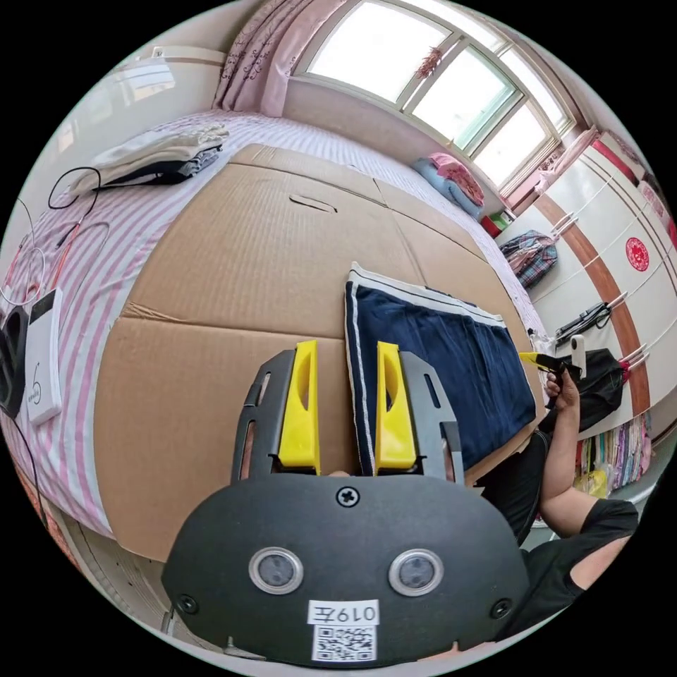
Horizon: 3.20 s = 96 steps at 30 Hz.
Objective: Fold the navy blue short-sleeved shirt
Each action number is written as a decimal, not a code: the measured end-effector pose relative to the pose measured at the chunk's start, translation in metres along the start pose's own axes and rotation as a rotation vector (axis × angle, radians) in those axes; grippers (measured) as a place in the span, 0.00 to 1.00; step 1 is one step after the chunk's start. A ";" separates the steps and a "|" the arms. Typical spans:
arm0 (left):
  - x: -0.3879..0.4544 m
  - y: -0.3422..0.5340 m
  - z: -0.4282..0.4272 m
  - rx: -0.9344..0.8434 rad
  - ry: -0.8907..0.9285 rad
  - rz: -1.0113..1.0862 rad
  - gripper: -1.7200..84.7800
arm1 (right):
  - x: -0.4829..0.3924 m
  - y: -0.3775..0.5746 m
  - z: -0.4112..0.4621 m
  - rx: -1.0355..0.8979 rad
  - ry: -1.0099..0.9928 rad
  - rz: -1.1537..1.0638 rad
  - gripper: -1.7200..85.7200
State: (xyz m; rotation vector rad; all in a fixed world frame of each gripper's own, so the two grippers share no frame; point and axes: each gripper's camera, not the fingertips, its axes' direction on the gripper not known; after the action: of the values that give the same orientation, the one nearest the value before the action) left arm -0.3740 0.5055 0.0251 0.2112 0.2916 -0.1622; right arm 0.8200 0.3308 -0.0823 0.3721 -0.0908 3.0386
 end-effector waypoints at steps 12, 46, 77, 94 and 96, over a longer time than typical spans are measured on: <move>-0.074 -0.063 -0.040 -0.039 0.149 -0.040 0.15 | -0.130 0.008 -0.008 -0.077 -0.152 0.042 0.12; -0.087 -0.148 -0.087 -0.080 0.114 0.051 0.03 | -0.443 0.087 0.076 -0.097 0.044 -0.053 0.01; -0.060 -0.220 -0.080 -0.116 0.086 0.024 0.13 | -0.437 0.101 0.103 0.005 -0.145 0.033 0.13; -0.039 -0.214 -0.051 -0.131 0.142 0.086 0.04 | -0.437 0.102 0.112 0.020 -0.138 -0.020 0.05; -0.032 -0.211 -0.053 -0.110 0.107 0.106 0.04 | -0.440 0.103 0.106 0.037 -0.112 -0.033 0.04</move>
State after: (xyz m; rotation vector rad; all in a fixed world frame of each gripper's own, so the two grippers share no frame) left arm -0.4581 0.3184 -0.0533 0.1263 0.3941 -0.0299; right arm 1.2620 0.1900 -0.0912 0.5414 -0.0346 2.9890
